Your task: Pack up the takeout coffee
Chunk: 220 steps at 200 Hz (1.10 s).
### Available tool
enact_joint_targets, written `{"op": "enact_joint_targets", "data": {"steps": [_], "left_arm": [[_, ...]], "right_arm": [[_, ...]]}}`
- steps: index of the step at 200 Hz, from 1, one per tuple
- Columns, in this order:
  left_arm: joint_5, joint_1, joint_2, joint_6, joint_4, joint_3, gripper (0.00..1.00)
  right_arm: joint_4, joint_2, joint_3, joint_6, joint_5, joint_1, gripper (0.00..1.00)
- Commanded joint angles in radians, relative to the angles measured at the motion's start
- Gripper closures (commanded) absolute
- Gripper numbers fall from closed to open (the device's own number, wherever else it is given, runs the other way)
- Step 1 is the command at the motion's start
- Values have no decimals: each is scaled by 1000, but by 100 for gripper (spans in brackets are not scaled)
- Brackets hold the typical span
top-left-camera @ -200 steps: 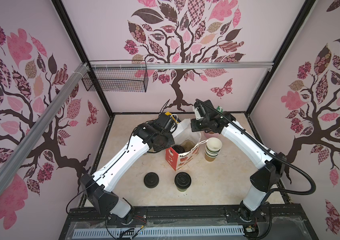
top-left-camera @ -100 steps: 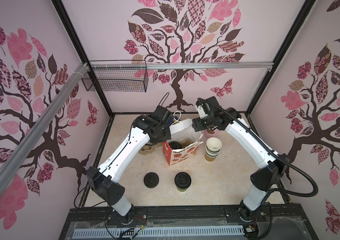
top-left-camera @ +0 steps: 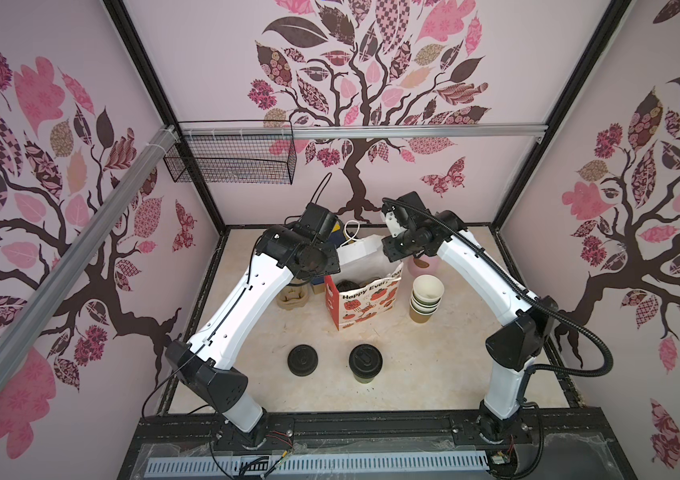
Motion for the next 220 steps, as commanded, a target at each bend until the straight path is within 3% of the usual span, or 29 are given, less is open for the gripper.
{"op": "enact_joint_targets", "data": {"steps": [1,51,81,120,178,220], "left_arm": [[41,-11,-44,-114,22,-58,46],[55,-17,-22,-142,63,-99,42],[47,-17,13,-124,60,-97,44],[14,-17,28,-103,55,-109,64],[-60,-15,29,-46,30,-95,97],[-90,-4,36,36,28,-77,100]], "right_arm": [[14,33,43,5,12,-2,59],[18,30,36,71,-25,-2,84],[38,-9,0,170,-61,4,90],[90,-77,-71,304,1,43,99],[94,-143,-124,454,49,107,100],[71,-189,-178,551,69,155,100]]}}
